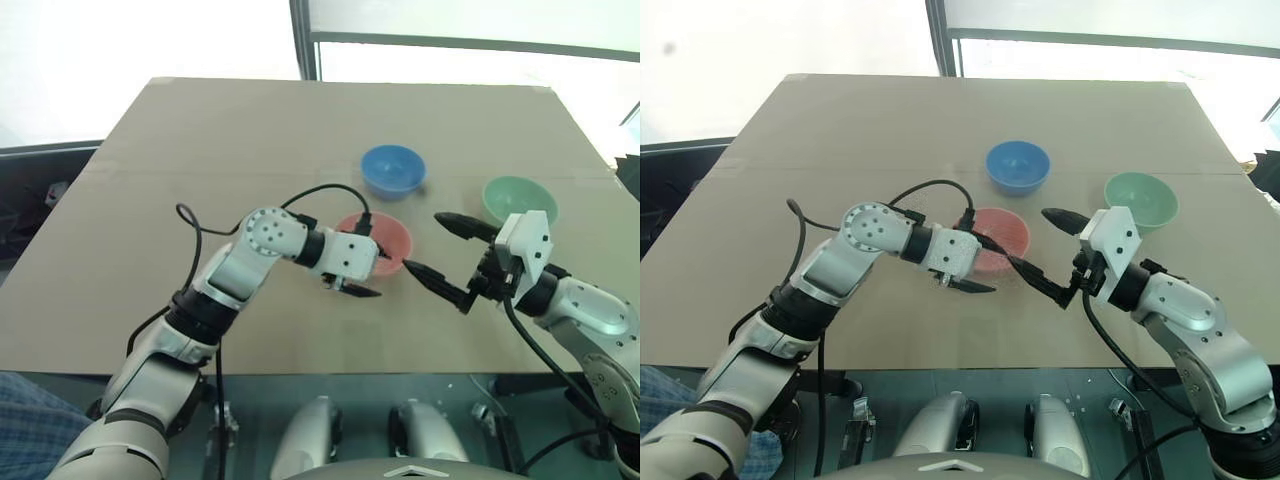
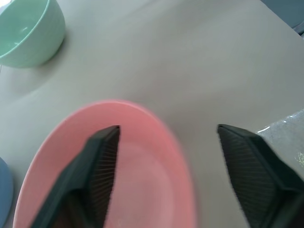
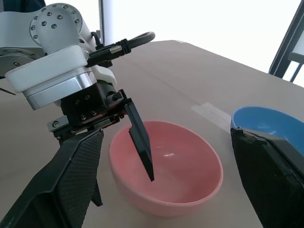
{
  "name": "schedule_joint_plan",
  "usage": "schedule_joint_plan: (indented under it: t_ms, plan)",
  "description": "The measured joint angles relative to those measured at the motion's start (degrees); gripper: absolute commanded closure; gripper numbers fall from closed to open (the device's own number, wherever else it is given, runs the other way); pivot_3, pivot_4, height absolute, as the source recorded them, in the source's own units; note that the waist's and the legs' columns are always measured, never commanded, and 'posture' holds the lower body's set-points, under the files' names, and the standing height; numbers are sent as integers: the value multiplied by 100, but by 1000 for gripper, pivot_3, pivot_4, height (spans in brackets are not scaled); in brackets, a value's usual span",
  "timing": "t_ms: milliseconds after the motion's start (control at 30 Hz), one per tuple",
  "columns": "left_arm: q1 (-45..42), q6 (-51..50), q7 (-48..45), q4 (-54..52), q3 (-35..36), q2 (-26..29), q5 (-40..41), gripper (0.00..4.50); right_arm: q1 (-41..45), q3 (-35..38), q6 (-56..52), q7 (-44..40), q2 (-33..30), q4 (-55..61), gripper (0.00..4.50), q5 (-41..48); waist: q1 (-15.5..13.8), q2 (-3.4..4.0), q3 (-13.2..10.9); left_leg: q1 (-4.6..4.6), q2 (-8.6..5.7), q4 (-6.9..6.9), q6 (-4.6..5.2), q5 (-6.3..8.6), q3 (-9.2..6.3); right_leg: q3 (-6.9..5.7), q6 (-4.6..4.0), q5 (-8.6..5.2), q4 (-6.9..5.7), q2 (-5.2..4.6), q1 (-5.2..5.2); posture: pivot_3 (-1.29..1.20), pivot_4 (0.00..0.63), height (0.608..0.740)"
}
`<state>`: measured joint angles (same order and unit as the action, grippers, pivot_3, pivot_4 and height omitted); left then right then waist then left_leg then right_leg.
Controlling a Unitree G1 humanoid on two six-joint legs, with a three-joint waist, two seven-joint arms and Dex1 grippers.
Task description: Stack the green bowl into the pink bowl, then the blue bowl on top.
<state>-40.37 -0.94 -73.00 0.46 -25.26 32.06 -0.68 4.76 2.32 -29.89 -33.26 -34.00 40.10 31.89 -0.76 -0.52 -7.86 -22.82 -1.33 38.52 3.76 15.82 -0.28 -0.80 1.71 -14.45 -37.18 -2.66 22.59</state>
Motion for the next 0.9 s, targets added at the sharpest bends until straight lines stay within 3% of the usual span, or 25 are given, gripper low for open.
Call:
schedule_joint_plan:
  t_ms: [200,300,533,667,900]
  plan:
    - [66,-823,147,-98,544,-211,734,63,-35,-37,1,14,14,31,0,-13,0,-1,-1,0,0,12,2,1,0,0,2,-1,-11,0,0,0,150,740]
    - [468,-2314,598,-593,1577,-495,2146,63,-85,-35,-18,17,-47,27,0,-85,19,-1,-1,0,5,17,1,1,-2,0,3,-2,-15,0,0,0,150,740]
    - [1841,-4311,963,-1516,3156,336,3974,63,-89,55,-427,168,-651,-577,0,-615,90,-2,-2,11,7,20,-14,-8,0,4,1,-2,-28,-2,-3,0,150,740]
    - [2156,-4449,1079,-1757,3767,572,4368,63,381,57,-501,245,-894,-1275,0,-1047,47,-1,-3,16,6,24,-23,-13,1,4,0,-2,-28,-6,-4,0,150,740]
    - [2897,-3652,940,-1832,4231,1200,4119,63,1538,-150,-553,332,-1064,-2864,0,-1844,-11,-1,-3,13,4,-4,-31,-16,2,5,-6,-3,-8,-12,0,0,150,740]
